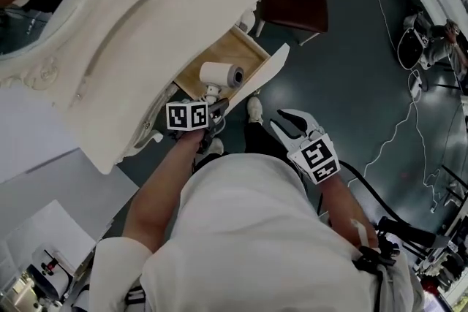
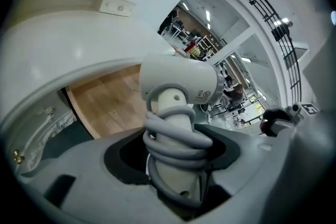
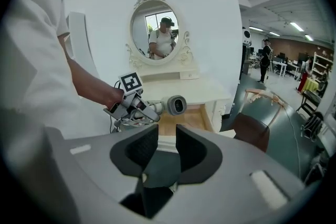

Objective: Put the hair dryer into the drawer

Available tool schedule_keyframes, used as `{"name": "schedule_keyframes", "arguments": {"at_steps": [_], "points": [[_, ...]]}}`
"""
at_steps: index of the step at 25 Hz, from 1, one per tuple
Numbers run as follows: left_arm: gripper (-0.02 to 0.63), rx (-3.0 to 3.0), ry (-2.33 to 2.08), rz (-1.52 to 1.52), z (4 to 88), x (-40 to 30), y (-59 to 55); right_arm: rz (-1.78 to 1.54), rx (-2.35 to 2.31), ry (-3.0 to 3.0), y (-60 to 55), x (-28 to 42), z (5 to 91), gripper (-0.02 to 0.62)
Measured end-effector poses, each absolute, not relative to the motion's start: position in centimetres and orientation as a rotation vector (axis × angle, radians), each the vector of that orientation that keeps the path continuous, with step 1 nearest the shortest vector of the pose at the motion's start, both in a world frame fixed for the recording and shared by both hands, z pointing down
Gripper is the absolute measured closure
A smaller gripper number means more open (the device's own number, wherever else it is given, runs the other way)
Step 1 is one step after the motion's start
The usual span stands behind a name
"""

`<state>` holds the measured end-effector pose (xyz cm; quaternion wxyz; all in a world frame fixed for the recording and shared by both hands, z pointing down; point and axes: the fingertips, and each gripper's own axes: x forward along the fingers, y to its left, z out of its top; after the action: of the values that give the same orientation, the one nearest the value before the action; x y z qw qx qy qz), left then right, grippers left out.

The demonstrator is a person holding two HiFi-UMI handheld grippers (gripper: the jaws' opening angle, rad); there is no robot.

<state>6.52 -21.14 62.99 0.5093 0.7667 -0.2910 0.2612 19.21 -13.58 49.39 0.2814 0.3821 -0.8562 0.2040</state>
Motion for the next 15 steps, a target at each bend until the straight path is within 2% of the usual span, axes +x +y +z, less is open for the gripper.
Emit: {"name": "schedule_keyframes", "arguments": {"at_steps": [15], "points": [[0.340,1.744,-0.959,0.893,74.8,12.4,-32.5,0.627,0.820,-2.248,-21.8,32.4,53.4,0.488]]}}
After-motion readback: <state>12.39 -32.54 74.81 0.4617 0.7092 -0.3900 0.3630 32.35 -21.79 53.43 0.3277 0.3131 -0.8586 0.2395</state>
